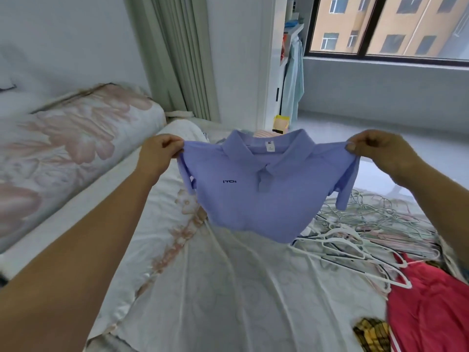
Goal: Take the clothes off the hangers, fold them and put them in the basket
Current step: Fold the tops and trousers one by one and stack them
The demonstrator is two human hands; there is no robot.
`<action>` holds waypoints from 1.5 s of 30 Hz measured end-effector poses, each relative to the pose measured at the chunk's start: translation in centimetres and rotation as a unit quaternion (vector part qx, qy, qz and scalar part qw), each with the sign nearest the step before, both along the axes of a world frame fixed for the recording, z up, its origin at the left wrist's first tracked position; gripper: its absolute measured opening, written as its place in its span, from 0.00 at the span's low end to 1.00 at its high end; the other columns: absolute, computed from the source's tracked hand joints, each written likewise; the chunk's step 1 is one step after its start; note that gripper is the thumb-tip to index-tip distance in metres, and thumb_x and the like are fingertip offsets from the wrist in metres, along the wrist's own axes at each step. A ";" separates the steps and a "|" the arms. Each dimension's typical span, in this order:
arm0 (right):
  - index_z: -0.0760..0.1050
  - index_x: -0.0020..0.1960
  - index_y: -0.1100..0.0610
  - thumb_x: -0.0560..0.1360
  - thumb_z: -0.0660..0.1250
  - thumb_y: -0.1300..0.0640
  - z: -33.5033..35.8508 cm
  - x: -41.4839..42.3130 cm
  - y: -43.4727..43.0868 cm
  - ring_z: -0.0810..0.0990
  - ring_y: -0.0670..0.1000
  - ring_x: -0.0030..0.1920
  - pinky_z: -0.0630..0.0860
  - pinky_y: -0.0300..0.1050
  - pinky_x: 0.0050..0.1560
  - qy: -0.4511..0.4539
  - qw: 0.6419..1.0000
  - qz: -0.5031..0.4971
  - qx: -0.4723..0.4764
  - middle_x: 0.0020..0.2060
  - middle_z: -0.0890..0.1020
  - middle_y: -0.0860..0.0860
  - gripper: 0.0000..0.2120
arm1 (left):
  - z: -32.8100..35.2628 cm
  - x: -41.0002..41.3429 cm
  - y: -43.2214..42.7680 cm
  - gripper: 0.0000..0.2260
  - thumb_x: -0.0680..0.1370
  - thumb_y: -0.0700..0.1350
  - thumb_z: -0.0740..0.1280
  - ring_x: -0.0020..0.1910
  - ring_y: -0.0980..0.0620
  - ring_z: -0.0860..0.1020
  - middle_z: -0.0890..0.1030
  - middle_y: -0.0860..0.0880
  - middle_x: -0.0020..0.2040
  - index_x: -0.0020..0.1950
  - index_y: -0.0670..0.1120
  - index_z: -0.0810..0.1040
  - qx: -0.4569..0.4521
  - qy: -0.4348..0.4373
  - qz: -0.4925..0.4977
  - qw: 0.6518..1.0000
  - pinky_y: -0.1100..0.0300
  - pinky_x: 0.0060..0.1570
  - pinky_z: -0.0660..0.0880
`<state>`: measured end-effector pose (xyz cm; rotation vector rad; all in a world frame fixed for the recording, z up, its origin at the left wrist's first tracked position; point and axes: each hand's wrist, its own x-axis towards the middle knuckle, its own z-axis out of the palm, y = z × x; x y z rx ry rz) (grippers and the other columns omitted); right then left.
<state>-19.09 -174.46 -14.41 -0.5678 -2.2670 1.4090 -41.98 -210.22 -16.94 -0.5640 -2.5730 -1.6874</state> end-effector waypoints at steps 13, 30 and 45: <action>0.79 0.38 0.58 0.71 0.70 0.69 -18.8 9.3 -3.8 0.72 0.38 0.29 0.69 0.33 0.35 -0.244 0.953 0.181 -0.010 0.29 0.78 0.47 0.08 | -18.2 15.0 -7.5 0.06 0.74 0.34 0.68 0.39 0.56 0.77 0.82 0.48 0.38 0.40 0.44 0.81 -0.136 -0.156 0.004 0.978 0.74 0.38 0.70; 0.81 0.41 0.38 0.71 0.71 0.63 -45.0 25.0 -13.5 0.76 0.29 0.44 0.69 0.24 0.45 -0.388 0.907 0.162 -0.037 0.38 0.82 0.42 0.18 | -43.1 31.6 -16.5 0.32 0.71 0.33 0.71 0.37 0.77 0.75 0.75 0.77 0.33 0.31 0.74 0.75 -0.280 -0.365 0.023 0.888 0.80 0.41 0.69; 0.76 0.49 0.61 0.79 0.54 0.41 -48.6 20.7 -9.4 0.76 0.59 0.46 0.72 0.53 0.43 -0.360 0.738 -0.231 -0.523 0.44 0.80 0.58 0.24 | -48.3 24.8 -13.7 0.15 0.76 0.53 0.67 0.33 0.51 0.72 0.74 0.46 0.36 0.38 0.43 0.73 0.082 -0.460 0.392 0.792 0.60 0.33 0.69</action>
